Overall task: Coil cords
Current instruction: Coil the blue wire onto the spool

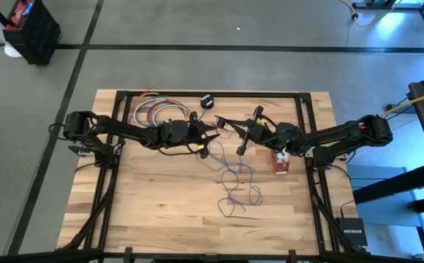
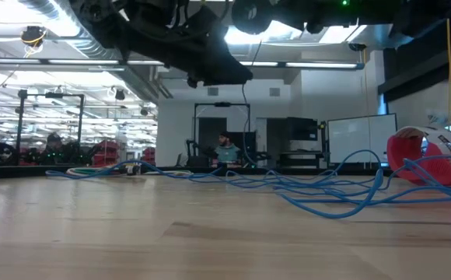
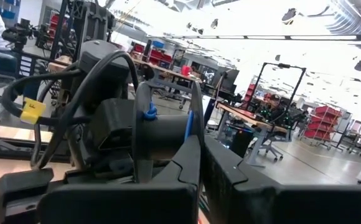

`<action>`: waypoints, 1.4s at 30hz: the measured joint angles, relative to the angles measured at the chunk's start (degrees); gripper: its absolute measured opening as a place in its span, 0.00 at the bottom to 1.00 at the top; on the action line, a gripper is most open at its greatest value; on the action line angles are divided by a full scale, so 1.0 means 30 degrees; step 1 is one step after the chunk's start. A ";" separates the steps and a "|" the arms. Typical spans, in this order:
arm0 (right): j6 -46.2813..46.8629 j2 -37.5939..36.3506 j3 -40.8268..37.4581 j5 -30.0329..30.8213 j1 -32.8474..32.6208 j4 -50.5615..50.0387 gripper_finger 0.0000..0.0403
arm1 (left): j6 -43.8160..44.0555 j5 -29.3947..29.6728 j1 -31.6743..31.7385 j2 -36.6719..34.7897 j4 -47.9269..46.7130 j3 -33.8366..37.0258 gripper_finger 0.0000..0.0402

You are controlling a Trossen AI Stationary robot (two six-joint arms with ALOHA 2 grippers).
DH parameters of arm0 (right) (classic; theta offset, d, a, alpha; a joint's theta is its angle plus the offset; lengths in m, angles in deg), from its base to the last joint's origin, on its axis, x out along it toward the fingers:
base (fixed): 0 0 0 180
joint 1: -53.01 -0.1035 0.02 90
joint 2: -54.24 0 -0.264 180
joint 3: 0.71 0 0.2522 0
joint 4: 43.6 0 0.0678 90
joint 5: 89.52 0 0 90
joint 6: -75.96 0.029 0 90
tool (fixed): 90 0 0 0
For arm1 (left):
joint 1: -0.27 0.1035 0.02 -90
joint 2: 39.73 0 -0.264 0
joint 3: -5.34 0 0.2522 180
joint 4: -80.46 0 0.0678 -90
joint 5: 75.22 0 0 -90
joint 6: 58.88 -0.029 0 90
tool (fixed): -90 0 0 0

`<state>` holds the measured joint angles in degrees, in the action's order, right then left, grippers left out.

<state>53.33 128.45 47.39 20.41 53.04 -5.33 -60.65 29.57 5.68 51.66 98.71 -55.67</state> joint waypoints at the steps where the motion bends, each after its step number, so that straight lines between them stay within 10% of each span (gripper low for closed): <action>1: -0.0104 0.0000 0.0000 -0.0007 0.0000 0.0000 0.03 | -0.0043 0.0000 0.0000 0.0000 -0.0114 0.0000 0.32; 17: -0.0253 0.0007 0.0000 0.0051 0.0000 -0.0306 0.03 | -0.0215 -0.0006 0.0085 -0.1217 -0.5551 -0.0860 0.32; 42: -0.0652 0.0007 0.0000 0.0823 0.0000 -0.0282 0.03 | 0.0689 -0.3516 0.0364 -0.0149 -0.1482 -0.0860 0.32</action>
<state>51.38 128.48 47.39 22.88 53.04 -6.18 -58.59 19.02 6.77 51.21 94.27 -58.25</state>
